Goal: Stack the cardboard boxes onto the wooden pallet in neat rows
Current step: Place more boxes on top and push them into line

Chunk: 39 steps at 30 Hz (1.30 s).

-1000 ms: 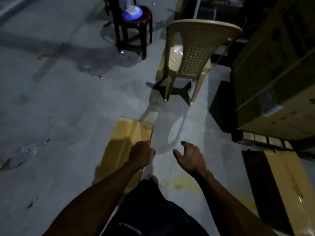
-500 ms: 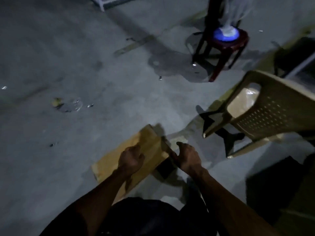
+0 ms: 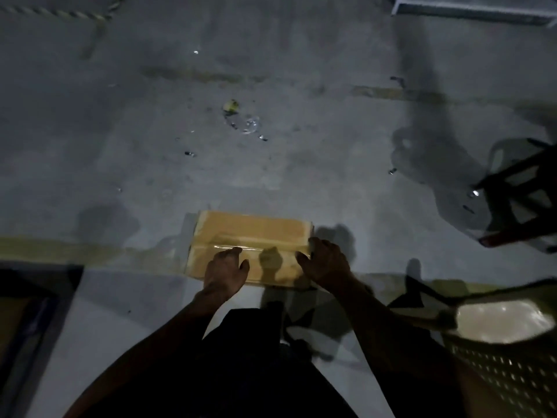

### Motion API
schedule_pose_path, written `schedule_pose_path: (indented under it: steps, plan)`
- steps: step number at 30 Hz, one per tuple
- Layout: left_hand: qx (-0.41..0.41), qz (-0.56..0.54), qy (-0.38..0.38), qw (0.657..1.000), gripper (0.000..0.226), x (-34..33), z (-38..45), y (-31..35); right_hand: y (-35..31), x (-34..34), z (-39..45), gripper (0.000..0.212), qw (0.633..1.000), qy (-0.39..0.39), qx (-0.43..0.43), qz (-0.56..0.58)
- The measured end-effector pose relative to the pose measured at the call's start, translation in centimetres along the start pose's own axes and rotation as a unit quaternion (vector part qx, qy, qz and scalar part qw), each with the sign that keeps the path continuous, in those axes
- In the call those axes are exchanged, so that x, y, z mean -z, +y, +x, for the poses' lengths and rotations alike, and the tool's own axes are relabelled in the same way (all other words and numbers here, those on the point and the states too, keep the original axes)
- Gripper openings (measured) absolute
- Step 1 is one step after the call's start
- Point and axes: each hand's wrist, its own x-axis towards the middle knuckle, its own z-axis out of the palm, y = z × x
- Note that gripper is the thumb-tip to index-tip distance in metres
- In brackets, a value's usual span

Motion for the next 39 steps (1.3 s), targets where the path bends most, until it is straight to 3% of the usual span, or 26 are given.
schedule_pose_path:
  steps: [8,12,15,18,25,28,33,37,39]
  plan:
    - [0.146,-0.184,0.028,0.972,0.046,0.2,4.0,-3.0,-6.2,1.8,8.1,0.065,0.993,-0.046,0.094,-0.063]
    - [0.229,-0.268,0.052,0.934,0.046,0.8,5.3,-4.5,-9.5,3.0,11.2,0.066,0.979,-0.090,0.144,-0.113]
    - [0.305,-0.343,0.073,0.886,0.051,0.7,6.3,-4.7,-11.8,3.6,14.3,0.066,0.967,-0.135,0.170,-0.133]
    - [0.398,-0.440,0.108,0.798,0.052,-0.3,7.8,-4.4,-13.7,3.5,18.3,0.070,0.957,-0.167,0.186,-0.147]
    - [0.575,-0.642,0.257,0.437,0.039,-5.0,13.6,-2.3,-14.3,0.5,31.2,0.087,0.925,-0.335,0.144,-0.110]
    - [0.599,-0.678,0.272,0.328,0.036,-8.1,15.6,-1.0,-13.3,-2.1,36.2,0.094,0.909,-0.378,0.118,-0.134]
    - [0.628,-0.690,0.270,0.239,0.066,-14.1,19.1,-0.5,-11.5,-7.3,42.0,0.092,0.896,-0.389,0.121,-0.175]
    - [0.644,-0.675,0.275,0.233,0.070,-21.1,22.6,-2.7,-8.5,-14.5,46.4,0.102,0.900,-0.387,0.102,-0.172]
    - [0.658,-0.659,0.270,0.245,0.067,-24.5,24.0,-3.9,-6.5,-17.7,48.4,0.105,0.901,-0.388,0.093,-0.170]
